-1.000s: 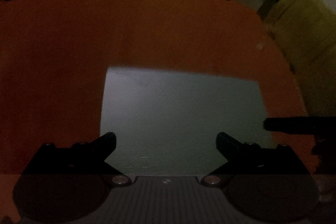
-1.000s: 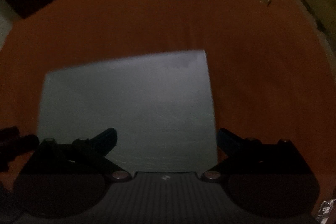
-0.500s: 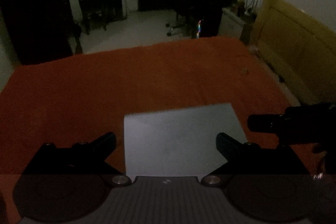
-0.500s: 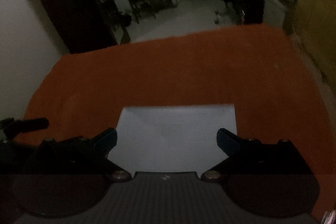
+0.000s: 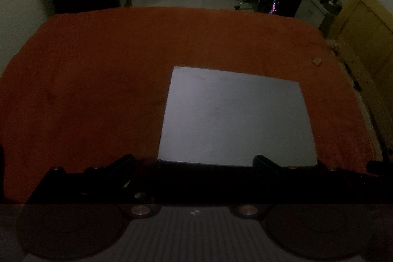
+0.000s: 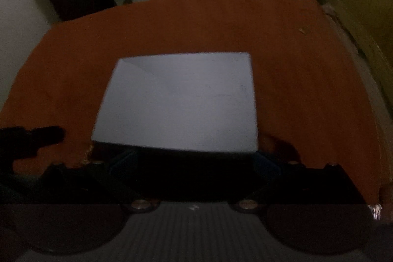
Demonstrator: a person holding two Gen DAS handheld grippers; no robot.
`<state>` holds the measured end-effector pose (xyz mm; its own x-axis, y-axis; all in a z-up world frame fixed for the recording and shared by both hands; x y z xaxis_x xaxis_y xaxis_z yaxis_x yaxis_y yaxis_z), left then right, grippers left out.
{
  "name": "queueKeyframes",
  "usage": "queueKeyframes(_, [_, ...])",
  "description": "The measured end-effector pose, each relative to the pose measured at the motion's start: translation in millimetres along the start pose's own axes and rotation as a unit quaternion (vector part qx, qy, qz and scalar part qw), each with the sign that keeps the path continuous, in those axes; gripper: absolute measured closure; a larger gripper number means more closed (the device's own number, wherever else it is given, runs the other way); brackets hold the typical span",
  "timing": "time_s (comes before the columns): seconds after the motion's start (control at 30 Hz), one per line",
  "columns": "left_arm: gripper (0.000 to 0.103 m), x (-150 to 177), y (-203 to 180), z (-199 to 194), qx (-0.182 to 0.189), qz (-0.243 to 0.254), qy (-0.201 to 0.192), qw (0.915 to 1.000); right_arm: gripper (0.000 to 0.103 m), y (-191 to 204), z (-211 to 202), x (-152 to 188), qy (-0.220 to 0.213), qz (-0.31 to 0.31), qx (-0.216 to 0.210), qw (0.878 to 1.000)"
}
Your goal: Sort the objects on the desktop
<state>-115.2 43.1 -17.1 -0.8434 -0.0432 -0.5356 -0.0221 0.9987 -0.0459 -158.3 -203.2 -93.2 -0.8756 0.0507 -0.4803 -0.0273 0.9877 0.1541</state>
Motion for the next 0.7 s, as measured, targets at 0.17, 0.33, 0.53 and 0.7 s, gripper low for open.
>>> queueKeyframes(0.17, [0.001, 19, -12, -12, 0.009, 0.037, -0.011, 0.9992, 0.000, -5, -4, 0, -0.019, 0.023, 0.010, 1.000])
queueKeyframes(0.33, [0.001, 24, -16, -2, 0.002, 0.042, 0.009, 0.9991, 0.000, 14, 0, 10, -0.022, -0.011, 0.013, 1.000])
queueKeyframes(0.53, [0.001, 19, -13, 7, -0.005, 0.030, 0.026, 0.9992, 0.000, 12, 15, 11, 0.011, 0.000, 0.013, 1.000])
queueKeyframes(0.7, [0.001, 20, -14, 10, -0.009, 0.029, 0.031, 0.9991, 0.000, 17, 14, 6, 0.012, 0.000, 0.011, 1.000])
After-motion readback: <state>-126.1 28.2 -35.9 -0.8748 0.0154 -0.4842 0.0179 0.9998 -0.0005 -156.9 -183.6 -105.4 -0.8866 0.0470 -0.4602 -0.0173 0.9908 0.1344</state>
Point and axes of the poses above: each gripper's, at about its wrist camera, not at the fingertips, and z roughly the way its jaws point, y to its left, x to its underside, the point moved 1 cm from there along z, roughly the way its jaws point, and after that the axes turned 1 degree about -y, right-handed, at the moved point
